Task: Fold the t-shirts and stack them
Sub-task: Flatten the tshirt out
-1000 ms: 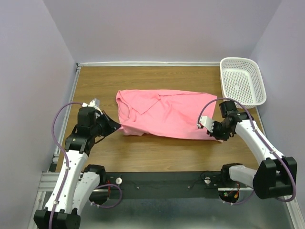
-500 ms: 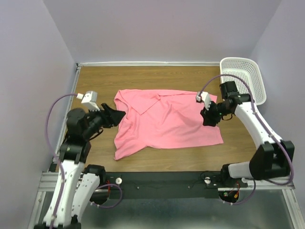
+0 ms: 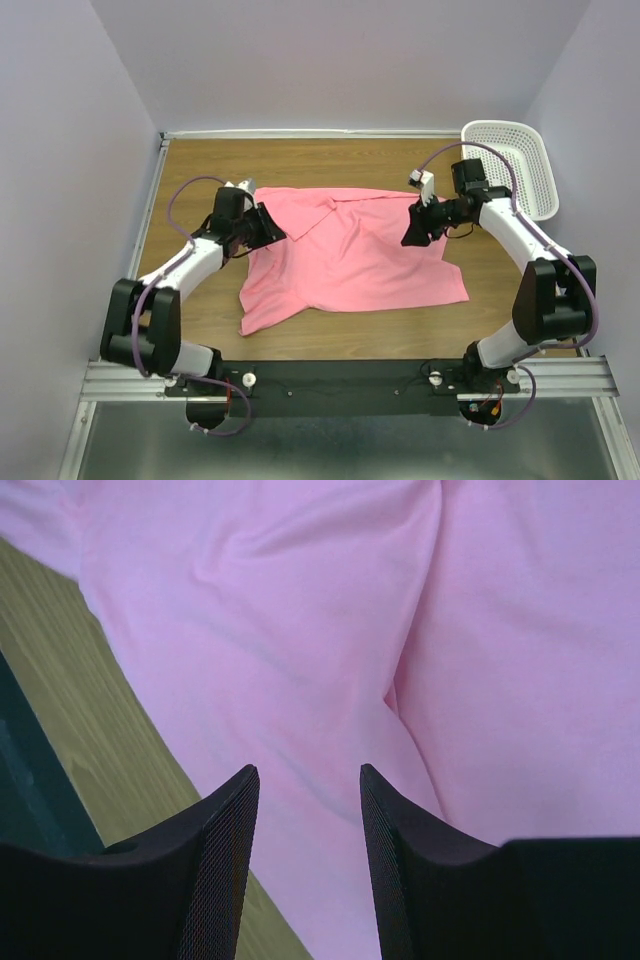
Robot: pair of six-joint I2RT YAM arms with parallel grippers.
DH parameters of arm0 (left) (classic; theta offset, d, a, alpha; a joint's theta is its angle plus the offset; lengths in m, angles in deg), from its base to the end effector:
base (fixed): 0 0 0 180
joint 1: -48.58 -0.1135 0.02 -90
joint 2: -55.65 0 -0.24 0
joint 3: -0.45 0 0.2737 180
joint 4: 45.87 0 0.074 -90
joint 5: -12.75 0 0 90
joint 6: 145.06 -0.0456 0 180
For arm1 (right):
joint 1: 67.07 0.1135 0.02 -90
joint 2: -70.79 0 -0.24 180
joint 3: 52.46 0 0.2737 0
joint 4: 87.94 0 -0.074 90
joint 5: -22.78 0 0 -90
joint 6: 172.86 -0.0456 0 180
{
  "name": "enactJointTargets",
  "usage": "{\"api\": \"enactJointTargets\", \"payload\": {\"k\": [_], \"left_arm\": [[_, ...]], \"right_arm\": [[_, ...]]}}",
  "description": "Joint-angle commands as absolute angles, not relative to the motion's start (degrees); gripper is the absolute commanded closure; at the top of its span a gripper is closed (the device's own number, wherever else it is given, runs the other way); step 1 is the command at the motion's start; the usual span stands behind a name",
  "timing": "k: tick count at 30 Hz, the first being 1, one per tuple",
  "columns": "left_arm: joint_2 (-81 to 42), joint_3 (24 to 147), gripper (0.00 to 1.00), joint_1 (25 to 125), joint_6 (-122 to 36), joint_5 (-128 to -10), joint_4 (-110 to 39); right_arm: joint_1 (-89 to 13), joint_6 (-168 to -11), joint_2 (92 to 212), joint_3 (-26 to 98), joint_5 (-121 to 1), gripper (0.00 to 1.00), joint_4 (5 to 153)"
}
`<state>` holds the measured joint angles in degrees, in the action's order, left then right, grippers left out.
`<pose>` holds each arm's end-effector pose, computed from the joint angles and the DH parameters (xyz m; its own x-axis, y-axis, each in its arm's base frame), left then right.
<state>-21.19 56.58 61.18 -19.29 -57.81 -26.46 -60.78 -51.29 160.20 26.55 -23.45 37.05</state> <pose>0.3000 -0.0826 0.1750 -0.7757 -0.3914 -0.4951 0.0008 0.7838 -0.6210 0.3258 0.0676 0.2068 -0.5788 -0.4442 -0.6839 -0.7844 0.5325 0.3181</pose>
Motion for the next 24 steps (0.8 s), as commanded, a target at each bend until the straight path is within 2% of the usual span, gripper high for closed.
{"api": "enactJointTargets", "payload": {"k": [1,12,24], "left_arm": [[-28.8,60.0,0.64,63.2,-15.9,-61.6,-32.9],[-40.1,64.4,0.66,64.0,-15.1,-64.4,-36.3],[-45.0,66.1,0.66,65.3,-14.9,-64.9,-36.9]], "right_arm": [[-61.0,-54.8,158.6,24.7,-22.7,0.47,41.4],[-61.1,-54.7,158.1,23.7,-23.3,0.47,41.6],[-61.2,-54.6,158.1,23.6,-23.1,0.47,41.5]]}}
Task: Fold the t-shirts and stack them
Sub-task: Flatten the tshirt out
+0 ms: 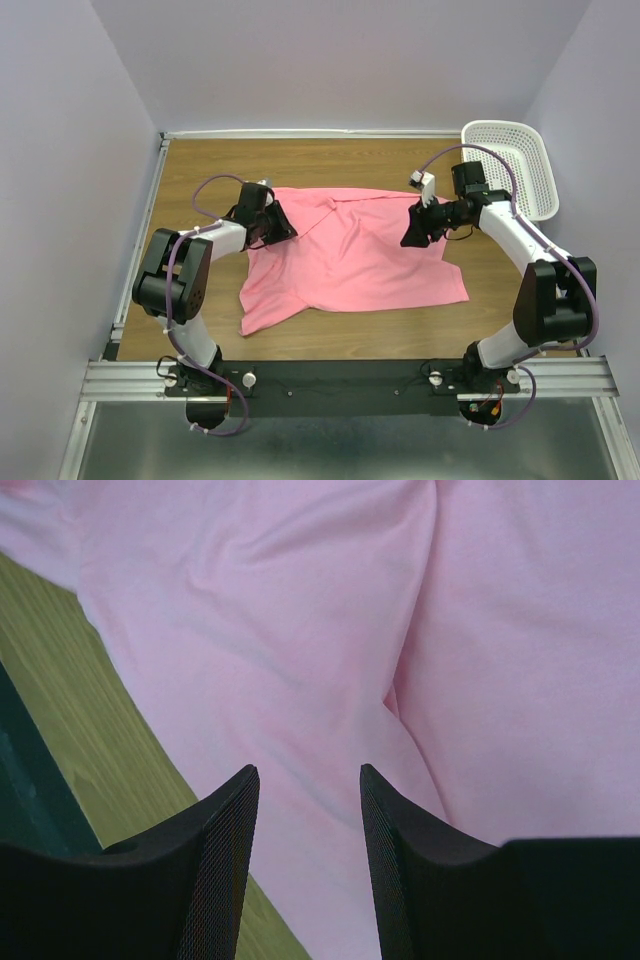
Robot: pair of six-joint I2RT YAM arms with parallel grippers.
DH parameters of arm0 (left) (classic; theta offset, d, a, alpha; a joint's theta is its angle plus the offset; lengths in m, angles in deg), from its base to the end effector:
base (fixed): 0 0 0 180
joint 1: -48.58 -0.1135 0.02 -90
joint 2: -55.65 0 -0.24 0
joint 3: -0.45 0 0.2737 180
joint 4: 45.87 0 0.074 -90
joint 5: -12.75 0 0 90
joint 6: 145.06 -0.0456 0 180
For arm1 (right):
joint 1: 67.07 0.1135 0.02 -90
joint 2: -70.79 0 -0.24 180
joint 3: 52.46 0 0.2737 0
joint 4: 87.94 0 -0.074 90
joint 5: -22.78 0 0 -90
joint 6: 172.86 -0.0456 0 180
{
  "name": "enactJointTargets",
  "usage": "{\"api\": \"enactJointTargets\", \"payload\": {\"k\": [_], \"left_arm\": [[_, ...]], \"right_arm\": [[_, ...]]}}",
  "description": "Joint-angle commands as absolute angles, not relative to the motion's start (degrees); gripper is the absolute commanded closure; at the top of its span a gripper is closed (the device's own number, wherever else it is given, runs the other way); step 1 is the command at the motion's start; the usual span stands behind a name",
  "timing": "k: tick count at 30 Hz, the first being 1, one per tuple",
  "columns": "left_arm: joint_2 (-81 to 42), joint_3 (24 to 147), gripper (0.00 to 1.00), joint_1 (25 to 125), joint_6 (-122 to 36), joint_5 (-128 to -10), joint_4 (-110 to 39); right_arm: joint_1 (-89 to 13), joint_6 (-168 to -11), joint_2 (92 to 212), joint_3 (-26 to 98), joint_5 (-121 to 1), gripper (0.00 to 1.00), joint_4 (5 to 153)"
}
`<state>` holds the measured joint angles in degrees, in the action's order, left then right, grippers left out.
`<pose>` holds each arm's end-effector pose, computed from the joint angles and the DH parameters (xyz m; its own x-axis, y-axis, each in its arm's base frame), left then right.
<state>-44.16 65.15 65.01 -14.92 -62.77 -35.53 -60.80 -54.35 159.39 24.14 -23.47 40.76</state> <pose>0.3494 -0.1149 0.1084 -0.8076 -0.4126 -0.4214 -0.1027 0.8020 -0.5885 0.3245 0.0674 0.2010 -0.5953 -0.4123 -0.6897 -0.7646 0.5546 0.3284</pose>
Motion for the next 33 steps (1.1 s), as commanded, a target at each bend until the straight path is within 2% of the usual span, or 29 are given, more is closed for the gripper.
{"api": "enactJointTargets", "payload": {"k": [1,12,33], "left_arm": [[-44.9,66.0,0.66,65.4,-15.0,-64.9,-36.9],[-42.1,64.4,0.64,65.3,-15.5,-64.6,-36.4],[-45.2,64.5,0.62,66.0,-16.9,-65.8,-34.8]], "right_arm": [[-61.2,-54.6,158.1,23.5,-23.1,0.47,41.6],[-61.2,-54.6,158.0,23.6,-22.9,0.47,41.5],[-61.3,-54.6,157.6,23.7,-22.7,0.47,41.5]]}}
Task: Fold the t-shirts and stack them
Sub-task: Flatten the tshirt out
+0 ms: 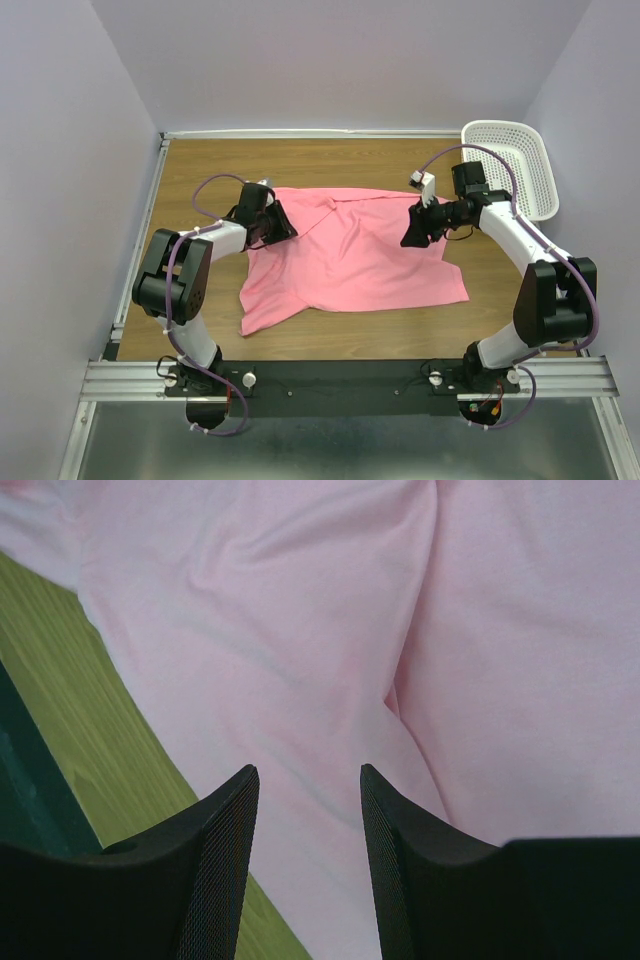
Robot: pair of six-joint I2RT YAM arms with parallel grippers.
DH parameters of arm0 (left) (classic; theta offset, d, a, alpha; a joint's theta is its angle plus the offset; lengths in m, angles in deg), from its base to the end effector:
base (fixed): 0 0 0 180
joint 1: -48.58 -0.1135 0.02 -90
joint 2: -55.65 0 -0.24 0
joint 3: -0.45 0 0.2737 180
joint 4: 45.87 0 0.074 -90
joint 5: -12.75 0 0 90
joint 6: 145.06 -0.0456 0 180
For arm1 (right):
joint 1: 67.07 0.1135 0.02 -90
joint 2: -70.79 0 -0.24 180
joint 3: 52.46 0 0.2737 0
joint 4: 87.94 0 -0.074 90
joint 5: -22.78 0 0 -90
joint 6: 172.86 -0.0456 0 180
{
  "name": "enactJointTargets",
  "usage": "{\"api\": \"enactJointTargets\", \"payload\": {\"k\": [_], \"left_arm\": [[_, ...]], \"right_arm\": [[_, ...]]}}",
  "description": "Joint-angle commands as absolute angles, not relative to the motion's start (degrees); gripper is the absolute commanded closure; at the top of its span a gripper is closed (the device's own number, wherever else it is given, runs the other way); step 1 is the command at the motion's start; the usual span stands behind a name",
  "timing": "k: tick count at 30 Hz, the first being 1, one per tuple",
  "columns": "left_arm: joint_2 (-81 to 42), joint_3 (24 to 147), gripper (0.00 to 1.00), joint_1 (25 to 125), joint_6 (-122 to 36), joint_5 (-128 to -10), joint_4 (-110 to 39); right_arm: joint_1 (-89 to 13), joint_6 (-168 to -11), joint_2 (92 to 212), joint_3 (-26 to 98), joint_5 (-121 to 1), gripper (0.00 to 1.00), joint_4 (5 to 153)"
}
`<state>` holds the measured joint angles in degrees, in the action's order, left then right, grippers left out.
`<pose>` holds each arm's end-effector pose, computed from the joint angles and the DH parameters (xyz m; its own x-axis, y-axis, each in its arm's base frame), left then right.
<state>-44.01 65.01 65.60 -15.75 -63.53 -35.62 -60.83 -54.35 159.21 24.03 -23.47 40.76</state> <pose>0.3481 -0.1179 0.1086 -0.8074 -0.3965 -0.4369 -0.0876 0.8129 -0.5758 0.3240 0.0671 0.2014 -0.5946 -0.4119 -0.6905 -0.7647 0.5549 0.3275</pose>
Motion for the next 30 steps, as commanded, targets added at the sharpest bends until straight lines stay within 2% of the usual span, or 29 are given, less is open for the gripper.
{"api": "enactJointTargets", "payload": {"k": [1,16,20,23,27,30], "left_arm": [[-45.2,64.5,0.62,66.0,-16.9,-66.0,-34.7],[-47.9,66.0,0.64,66.2,-16.5,-67.0,-34.3],[-46.5,66.1,0.76,66.2,-16.6,-67.2,-34.2],[-45.0,65.9,0.78,66.2,-16.6,-66.9,-34.1],[-43.4,66.0,0.91,66.2,-16.7,-65.9,-33.8],[-42.4,66.3,0.94,66.1,-16.7,-64.2,-33.7]], "right_arm": [[-61.2,-54.6,157.6,23.7,-22.7,0.47,41.5],[-61.4,-54.6,157.0,23.4,-22.7,0.47,41.5],[-61.5,-54.5,157.2,23.4,-22.6,0.47,41.5],[-61.6,-54.4,157.2,23.3,-22.6,0.47,41.5],[-61.6,-54.3,157.0,23.2,-23.3,0.47,41.5],[-61.7,-54.1,157.0,23.1,-23.7,0.47,41.5]]}}
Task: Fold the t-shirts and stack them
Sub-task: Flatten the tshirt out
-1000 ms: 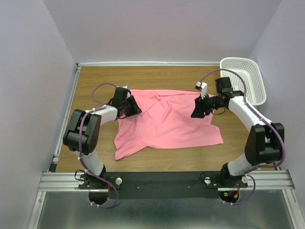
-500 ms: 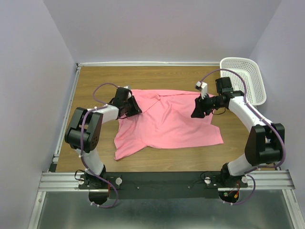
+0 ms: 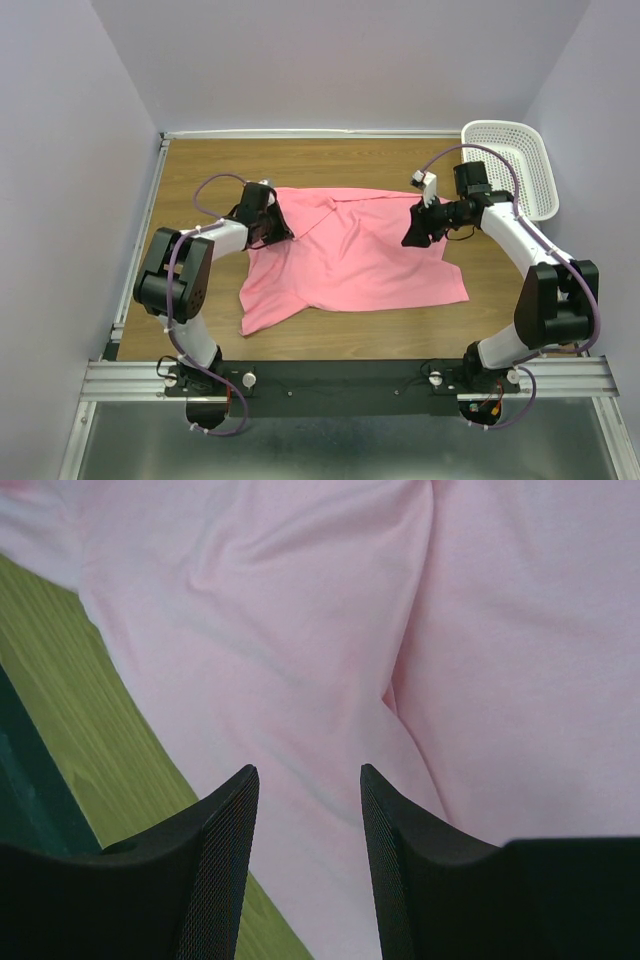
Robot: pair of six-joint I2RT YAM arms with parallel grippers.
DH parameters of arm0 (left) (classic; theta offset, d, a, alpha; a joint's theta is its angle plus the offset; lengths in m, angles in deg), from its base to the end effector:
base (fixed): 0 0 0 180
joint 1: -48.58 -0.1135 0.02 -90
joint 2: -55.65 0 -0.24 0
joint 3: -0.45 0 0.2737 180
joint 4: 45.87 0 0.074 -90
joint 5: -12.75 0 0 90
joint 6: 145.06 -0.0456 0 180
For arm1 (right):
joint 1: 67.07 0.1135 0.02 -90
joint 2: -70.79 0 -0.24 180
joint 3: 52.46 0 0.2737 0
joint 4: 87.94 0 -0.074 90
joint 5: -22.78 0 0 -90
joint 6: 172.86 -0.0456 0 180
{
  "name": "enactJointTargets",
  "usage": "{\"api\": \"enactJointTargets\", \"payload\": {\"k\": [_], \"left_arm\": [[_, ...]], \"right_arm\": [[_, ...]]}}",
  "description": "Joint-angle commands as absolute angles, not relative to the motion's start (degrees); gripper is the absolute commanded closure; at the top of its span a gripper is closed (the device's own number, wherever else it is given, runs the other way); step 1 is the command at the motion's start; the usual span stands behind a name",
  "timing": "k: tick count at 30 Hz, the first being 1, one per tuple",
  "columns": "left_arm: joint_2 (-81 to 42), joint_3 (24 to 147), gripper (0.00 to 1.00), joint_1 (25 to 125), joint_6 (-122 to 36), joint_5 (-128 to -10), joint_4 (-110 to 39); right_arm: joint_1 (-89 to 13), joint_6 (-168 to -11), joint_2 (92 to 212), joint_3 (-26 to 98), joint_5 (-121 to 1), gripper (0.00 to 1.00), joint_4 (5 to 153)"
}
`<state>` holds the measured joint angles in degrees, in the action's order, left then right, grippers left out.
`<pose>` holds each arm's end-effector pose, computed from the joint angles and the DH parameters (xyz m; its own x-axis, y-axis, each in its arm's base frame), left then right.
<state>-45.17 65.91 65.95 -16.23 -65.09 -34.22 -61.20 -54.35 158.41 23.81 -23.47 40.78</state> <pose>0.3494 -0.1194 0.1041 -0.8128 -0.3880 -0.4346 -0.1036 0.8303 -0.5476 0.3226 0.0649 0.2045 -0.5901 -0.4073 -0.6971 -0.7645 0.5595 0.3202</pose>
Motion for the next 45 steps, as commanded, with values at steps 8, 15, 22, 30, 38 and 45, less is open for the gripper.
{"api": "enactJointTargets", "payload": {"k": [8,15,22,30,38,45], "left_arm": [[-39.9,67.1,0.97,63.8,-16.7,-57.6,-34.3],[-39.0,66.1,1.00,59.5,-17.7,-52.6,-35.8],[-37.2,63.7,1.00,49.6,-17.5,-48.9,-38.7],[-40.4,68.9,1.00,43.8,-16.6,-45.7,-38.4],[-41.1,69.6,1.00,39.2,-18.1,-43.5,-38.2],[-41.2,69.7,1.00,38.0,-19.1,-42.9,-38.0]], "right_arm": [[-62.2,-54.0,157.5,23.5,-28.5,0.47,42.6],[-62.7,-55.0,164.2,29.6,-46.2,0.47,47.0],[-62.7,-53.2,176.3,41.6,-53.7,0.47,46.9],[-62.7,-53.9,185.4,49.8,-56.8,0.47,46.4],[-63.4,-50.0,190.7,53.3,-62.6,0.50,45.8],[-64.2,-49.5,195.3,57.8,-63.8,0.52,45.0]]}}
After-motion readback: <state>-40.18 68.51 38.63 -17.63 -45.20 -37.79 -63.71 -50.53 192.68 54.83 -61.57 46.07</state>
